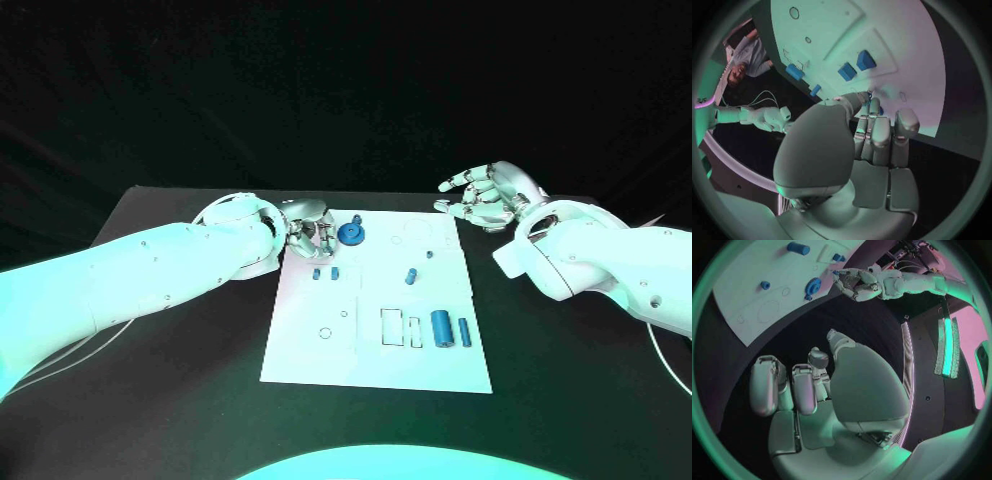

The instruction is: Assemble the parts on the task board

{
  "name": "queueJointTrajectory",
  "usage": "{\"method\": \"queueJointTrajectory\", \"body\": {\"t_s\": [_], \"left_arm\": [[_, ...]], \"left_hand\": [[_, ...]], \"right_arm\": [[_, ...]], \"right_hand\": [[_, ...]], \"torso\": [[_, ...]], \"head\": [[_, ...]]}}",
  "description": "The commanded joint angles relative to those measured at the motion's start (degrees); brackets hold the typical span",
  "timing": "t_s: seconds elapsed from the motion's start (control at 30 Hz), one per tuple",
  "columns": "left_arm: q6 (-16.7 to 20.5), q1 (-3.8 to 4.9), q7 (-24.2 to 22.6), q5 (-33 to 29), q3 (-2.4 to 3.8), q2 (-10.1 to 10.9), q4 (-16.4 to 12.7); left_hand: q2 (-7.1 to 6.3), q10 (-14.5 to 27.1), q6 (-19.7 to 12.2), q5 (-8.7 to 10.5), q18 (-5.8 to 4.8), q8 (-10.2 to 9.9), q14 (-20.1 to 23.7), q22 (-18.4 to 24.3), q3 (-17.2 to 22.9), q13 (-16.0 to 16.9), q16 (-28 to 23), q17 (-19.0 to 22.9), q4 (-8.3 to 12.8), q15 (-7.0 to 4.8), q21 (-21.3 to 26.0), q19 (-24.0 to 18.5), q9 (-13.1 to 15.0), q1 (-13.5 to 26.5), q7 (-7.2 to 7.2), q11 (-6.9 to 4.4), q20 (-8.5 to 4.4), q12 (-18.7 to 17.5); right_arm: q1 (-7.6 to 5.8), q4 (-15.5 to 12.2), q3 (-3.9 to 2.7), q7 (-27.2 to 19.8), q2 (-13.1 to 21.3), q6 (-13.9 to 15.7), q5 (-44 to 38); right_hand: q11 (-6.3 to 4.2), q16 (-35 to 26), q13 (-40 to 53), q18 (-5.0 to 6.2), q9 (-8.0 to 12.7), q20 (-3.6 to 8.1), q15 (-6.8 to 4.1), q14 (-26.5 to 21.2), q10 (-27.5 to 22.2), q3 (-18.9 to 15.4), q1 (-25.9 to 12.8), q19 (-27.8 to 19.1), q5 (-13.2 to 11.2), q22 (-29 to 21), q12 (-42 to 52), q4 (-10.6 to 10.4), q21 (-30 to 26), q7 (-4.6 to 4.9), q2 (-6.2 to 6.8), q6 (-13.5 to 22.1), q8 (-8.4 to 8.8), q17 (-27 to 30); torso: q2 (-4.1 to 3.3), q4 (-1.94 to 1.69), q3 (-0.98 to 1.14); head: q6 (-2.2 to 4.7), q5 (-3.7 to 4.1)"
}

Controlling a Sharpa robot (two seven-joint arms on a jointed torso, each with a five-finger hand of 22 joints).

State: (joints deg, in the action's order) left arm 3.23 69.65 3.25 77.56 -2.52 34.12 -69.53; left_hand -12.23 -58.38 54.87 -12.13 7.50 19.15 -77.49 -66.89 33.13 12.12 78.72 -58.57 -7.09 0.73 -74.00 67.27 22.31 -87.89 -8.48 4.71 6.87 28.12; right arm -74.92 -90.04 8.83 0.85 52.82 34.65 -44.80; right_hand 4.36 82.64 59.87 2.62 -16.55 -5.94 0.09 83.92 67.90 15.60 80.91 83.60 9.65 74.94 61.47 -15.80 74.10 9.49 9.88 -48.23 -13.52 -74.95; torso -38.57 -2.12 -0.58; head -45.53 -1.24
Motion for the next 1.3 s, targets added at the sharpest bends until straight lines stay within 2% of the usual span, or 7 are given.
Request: {"method": "queueJointTrajectory", "body": {"t_s": [0.03,0.23,0.43,0.6,0.97,1.3], "left_arm": [[-1.51,-0.14,-0.04,-0.28,-0.05,-0.24,0.30],[-1.68,-0.35,-0.21,-0.26,-0.12,-0.48,0.85],[-1.64,-0.49,-0.44,-0.34,-0.13,-0.70,0.99],[-1.59,-0.52,-0.45,-0.36,-0.13,-0.86,1.23],[-1.50,-0.54,-0.74,-0.41,-0.16,-1.31,1.71],[-1.93,-0.54,-0.87,-0.42,-0.37,-1.70,2.01]], "left_hand": [[0.00,-0.16,0.39,0.16,-1.07,-0.38,-0.23,0.09,-0.12,-0.04,0.12,0.05,0.34,0.11,-0.14,0.03,-0.02,0.55,0.02,0.01,0.00,-0.16],[0.00,-0.16,0.39,0.16,-1.07,-0.38,-0.23,0.09,-0.12,-0.04,0.12,0.05,0.34,0.11,-0.14,0.03,-0.02,0.55,0.02,0.01,0.00,-0.16],[0.00,-0.15,0.37,0.17,-1.04,-0.43,-0.22,0.17,-0.08,-0.06,0.11,0.09,0.39,0.12,-0.08,-0.07,-0.03,0.58,0.02,0.02,0.01,-0.23],[0.00,-0.15,0.36,0.17,-1.04,-0.45,-0.18,0.18,-0.07,-0.06,0.08,0.18,0.40,0.12,-0.07,-0.09,-0.03,0.60,0.01,0.02,0.01,-0.25],[0.10,-0.24,0.40,0.17,-1.09,-0.52,-0.21,0.00,0.03,-0.05,0.11,0.10,0.48,0.13,-0.18,0.04,-0.02,0.67,0.00,0.02,0.03,-0.34],[0.16,-0.86,0.97,0.24,-1.08,-0.41,-0.28,-0.03,0.02,0.15,0.17,0.15,0.78,0.02,-0.18,-0.01,0.13,0.92,0.13,-0.15,0.08,-0.24]], "right_arm": [[0.03,-0.06,-0.01,-0.70,-0.06,-0.15,-0.24],[0.03,-0.06,-0.01,-0.78,-0.10,0.05,-0.25],[0.03,-0.04,-0.01,-0.80,-0.14,0.04,-0.25],[0.03,0.00,-0.01,-0.81,-0.20,-0.01,-0.25],[0.03,0.07,-0.01,-0.80,-0.28,0.01,-0.25],[0.03,0.15,-0.01,-0.70,-0.37,-0.11,-0.25]], "right_hand": [[-0.05,-0.21,-0.05,0.96,0.08,0.25,-0.27,2.37,-0.06,0.24,-0.04,-0.17,0.36,5.37,-0.20,0.00,-0.20,-0.08,0.33,0.38,-0.20,-0.59],[-0.05,-0.30,-0.22,0.99,0.09,0.25,-0.27,2.33,-0.17,0.26,-0.05,-0.22,0.36,5.28,-0.36,0.00,-0.35,-0.08,0.33,0.39,-0.21,-0.44],[-0.05,-0.37,-0.41,1.02,0.09,0.26,-0.28,2.30,-0.30,0.28,-0.04,-0.27,0.37,5.19,-0.53,0.01,-0.50,-0.08,0.34,0.40,-0.21,-0.31],[-0.05,-0.37,-0.41,1.02,0.09,0.26,-0.28,2.30,-0.30,0.28,-0.04,-0.27,0.37,5.19,-0.53,0.01,-0.50,-0.08,0.34,0.40,-0.21,-0.31],[-0.05,-0.37,-0.41,1.02,0.09,0.26,-0.28,2.30,-0.30,0.28,-0.04,-0.27,0.37,5.19,-0.53,0.01,-0.50,-0.08,0.34,0.40,-0.21,-0.31],[-0.06,-0.46,-0.51,1.04,0.09,0.27,-0.28,2.28,-0.34,0.34,-0.08,-0.29,0.38,5.12,-0.61,0.01,-0.62,-0.09,0.36,0.42,-0.25,-0.20]], "torso": [[-0.01,-0.02,0.04],[0.01,-0.01,0.03],[-0.02,0.00,-0.03],[-0.01,-0.02,0.02],[0.01,-0.01,0.01],[0.01,-0.02,0.03]], "head": [[-0.09,0.22],[-0.09,-0.06],[-0.17,-0.01],[-0.07,0.02],[-0.59,0.07],[-0.61,-0.07]]}}
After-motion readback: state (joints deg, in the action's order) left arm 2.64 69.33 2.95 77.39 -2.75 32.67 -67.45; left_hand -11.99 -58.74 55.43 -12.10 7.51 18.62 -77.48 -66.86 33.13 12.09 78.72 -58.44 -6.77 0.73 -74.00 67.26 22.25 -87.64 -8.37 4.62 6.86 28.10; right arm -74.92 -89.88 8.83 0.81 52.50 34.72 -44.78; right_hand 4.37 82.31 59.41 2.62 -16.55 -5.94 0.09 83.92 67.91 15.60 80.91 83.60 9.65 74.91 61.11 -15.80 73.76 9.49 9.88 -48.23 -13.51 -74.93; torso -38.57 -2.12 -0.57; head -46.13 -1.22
